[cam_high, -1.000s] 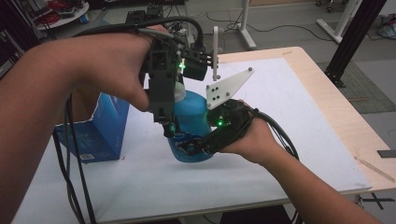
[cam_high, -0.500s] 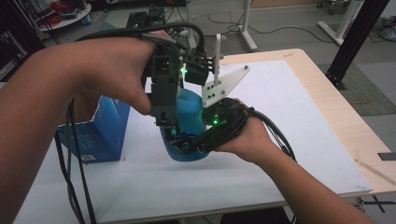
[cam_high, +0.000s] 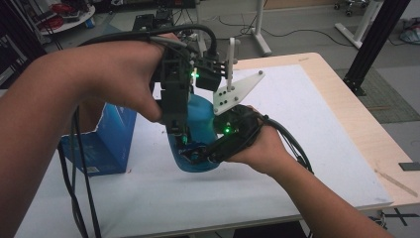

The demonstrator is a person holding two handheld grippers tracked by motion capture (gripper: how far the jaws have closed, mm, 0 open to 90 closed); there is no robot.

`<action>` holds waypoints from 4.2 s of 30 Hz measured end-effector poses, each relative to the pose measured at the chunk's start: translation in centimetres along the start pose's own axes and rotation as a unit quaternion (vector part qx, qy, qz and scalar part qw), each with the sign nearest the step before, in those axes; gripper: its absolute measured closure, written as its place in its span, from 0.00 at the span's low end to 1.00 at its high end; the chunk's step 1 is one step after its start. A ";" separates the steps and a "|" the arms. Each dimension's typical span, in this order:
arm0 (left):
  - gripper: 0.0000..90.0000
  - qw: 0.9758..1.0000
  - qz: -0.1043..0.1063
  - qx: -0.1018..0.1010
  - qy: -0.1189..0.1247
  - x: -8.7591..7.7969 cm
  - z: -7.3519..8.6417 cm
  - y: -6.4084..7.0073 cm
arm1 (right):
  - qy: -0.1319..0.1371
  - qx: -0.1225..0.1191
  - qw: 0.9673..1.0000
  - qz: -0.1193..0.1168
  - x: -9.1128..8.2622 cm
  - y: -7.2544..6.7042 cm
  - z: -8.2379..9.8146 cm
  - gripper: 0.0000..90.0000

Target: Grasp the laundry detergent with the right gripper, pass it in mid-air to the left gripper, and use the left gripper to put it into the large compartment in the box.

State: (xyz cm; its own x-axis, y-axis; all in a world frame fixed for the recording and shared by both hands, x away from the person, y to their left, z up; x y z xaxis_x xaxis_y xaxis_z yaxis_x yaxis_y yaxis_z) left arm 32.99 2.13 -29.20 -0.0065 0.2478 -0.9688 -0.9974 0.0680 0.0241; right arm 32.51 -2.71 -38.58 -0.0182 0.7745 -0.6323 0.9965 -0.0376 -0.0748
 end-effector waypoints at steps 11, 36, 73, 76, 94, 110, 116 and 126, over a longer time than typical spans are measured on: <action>0.20 1.000 -0.001 0.003 -0.002 -0.3 -0.2 0.0 | 0.003 0.002 1.000 0.004 -0.1 0.0 0.0 0.50; 0.31 1.000 -0.001 0.000 -0.009 -0.5 -0.7 -0.2 | 0.012 0.003 1.000 0.009 -0.5 0.1 0.1 0.50; 0.44 0.999 0.017 -0.032 -0.014 -0.9 0.1 -0.4 | -0.022 -0.013 0.998 0.055 -3.6 0.3 1.2 0.25; 0.43 0.998 0.023 -0.050 -0.016 -1.1 1.0 -0.7 | -0.049 -0.009 0.996 0.078 -5.0 0.8 2.1 0.17; 0.43 0.990 0.057 -0.127 -0.017 -3.2 6.1 -0.9 | -0.195 -0.007 0.974 0.115 -10.0 2.3 3.9 0.01; 0.43 0.888 0.142 -0.438 0.015 -6.8 15.9 -2.9 | -0.283 -0.004 0.949 0.139 -14.2 4.0 4.7 0.01; 0.43 0.834 0.152 -0.529 0.024 -7.2 19.8 -3.9 | -0.297 -0.003 0.945 0.137 -14.2 3.9 5.4 0.01; 0.43 0.776 0.157 -0.611 0.013 -6.1 23.2 -5.2 | -0.301 -0.004 0.944 0.138 -14.1 4.3 5.4 0.01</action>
State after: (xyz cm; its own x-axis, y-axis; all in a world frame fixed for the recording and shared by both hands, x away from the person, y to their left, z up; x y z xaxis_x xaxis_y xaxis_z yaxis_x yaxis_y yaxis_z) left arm 39.87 22.71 -17.73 -0.2487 0.0464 -0.9675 -0.2709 -0.9623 0.0234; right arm 36.63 -17.21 -34.14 0.2010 0.2363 -0.9507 0.9706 -0.1795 0.1606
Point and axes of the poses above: each handheld gripper's, and its own axes: x roughly forward along the jaws, z roughly out of its underside, y roughly to its right, the point moved 7 cm from there along x, roughly forward along the jaws, and after that the axes turned 15 degrees about -y, right-handed, at the moved point
